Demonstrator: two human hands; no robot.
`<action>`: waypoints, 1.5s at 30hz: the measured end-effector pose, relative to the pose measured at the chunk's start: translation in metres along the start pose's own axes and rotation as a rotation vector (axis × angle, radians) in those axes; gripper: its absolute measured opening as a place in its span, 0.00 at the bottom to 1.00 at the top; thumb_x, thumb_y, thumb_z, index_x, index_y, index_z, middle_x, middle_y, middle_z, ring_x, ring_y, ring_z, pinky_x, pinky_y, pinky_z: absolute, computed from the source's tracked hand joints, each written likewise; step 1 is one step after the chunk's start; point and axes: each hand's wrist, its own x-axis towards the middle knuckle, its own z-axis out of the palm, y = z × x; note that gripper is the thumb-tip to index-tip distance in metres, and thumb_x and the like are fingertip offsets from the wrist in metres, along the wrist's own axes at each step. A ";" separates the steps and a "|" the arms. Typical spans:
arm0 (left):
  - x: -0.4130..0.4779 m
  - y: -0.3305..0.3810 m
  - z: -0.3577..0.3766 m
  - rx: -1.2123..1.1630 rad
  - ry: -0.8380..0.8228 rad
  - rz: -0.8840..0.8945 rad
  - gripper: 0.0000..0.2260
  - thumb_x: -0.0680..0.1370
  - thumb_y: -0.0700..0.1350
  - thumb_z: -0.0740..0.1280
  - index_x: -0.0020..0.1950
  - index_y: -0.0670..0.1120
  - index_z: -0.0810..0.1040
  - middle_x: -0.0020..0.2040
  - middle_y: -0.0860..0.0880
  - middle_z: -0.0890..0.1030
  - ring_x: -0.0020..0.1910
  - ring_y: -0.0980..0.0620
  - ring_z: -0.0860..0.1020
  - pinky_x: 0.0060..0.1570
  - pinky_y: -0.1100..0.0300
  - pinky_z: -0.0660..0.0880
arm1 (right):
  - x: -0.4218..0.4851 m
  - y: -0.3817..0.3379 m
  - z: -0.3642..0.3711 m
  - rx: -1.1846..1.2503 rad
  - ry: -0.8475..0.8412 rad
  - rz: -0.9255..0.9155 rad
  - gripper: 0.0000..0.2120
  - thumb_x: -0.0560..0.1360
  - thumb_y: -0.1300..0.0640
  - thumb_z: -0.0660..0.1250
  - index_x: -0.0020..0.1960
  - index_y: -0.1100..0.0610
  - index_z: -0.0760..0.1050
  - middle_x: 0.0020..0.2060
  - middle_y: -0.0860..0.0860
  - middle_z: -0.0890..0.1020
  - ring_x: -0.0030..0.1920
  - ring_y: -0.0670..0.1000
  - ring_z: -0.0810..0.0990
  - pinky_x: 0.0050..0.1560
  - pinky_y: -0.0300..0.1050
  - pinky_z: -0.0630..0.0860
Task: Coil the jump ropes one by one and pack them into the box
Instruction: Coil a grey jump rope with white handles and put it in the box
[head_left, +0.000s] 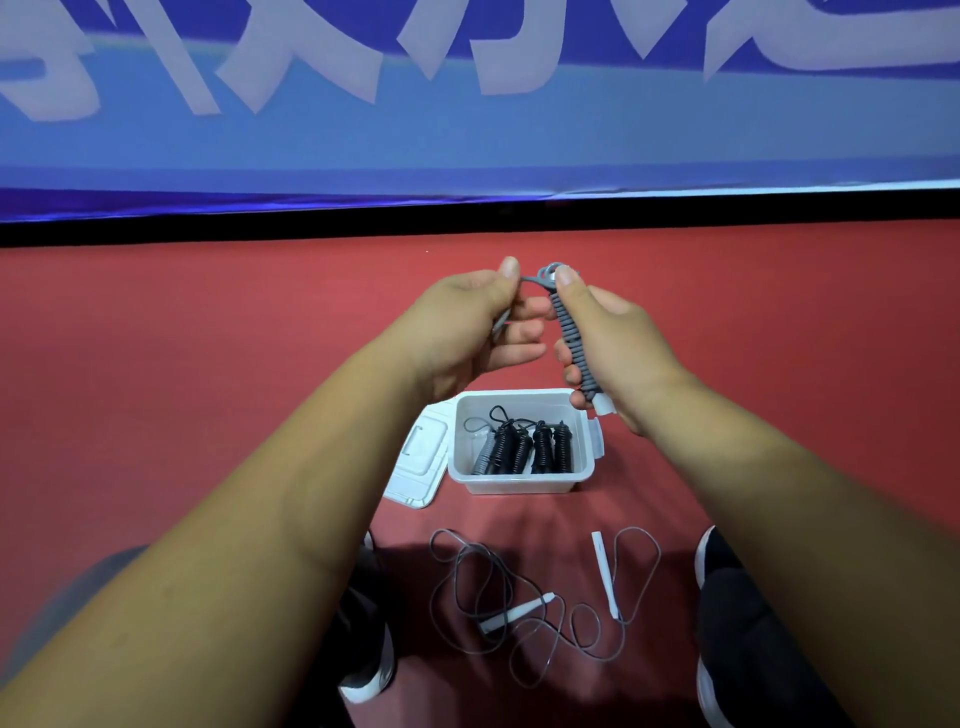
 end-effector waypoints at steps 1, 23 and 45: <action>0.001 0.000 0.001 -0.069 0.006 -0.007 0.11 0.87 0.51 0.62 0.48 0.46 0.74 0.39 0.49 0.84 0.28 0.57 0.76 0.34 0.59 0.81 | 0.000 0.000 0.001 0.003 -0.006 0.000 0.26 0.80 0.30 0.64 0.54 0.53 0.81 0.33 0.54 0.76 0.29 0.51 0.72 0.30 0.47 0.72; 0.019 -0.002 -0.018 -0.201 0.140 -0.001 0.10 0.79 0.43 0.75 0.42 0.45 0.76 0.34 0.47 0.80 0.38 0.53 0.82 0.43 0.59 0.84 | -0.005 -0.019 -0.010 0.164 -0.197 0.183 0.25 0.80 0.29 0.61 0.51 0.52 0.76 0.31 0.52 0.73 0.25 0.51 0.67 0.32 0.44 0.71; 0.043 -0.008 -0.010 -0.787 0.453 -0.083 0.11 0.88 0.40 0.58 0.50 0.44 0.77 0.35 0.51 0.77 0.23 0.60 0.76 0.37 0.59 0.75 | -0.011 0.024 0.039 0.158 -0.150 0.310 0.27 0.79 0.29 0.63 0.49 0.53 0.78 0.31 0.53 0.76 0.24 0.52 0.72 0.30 0.45 0.74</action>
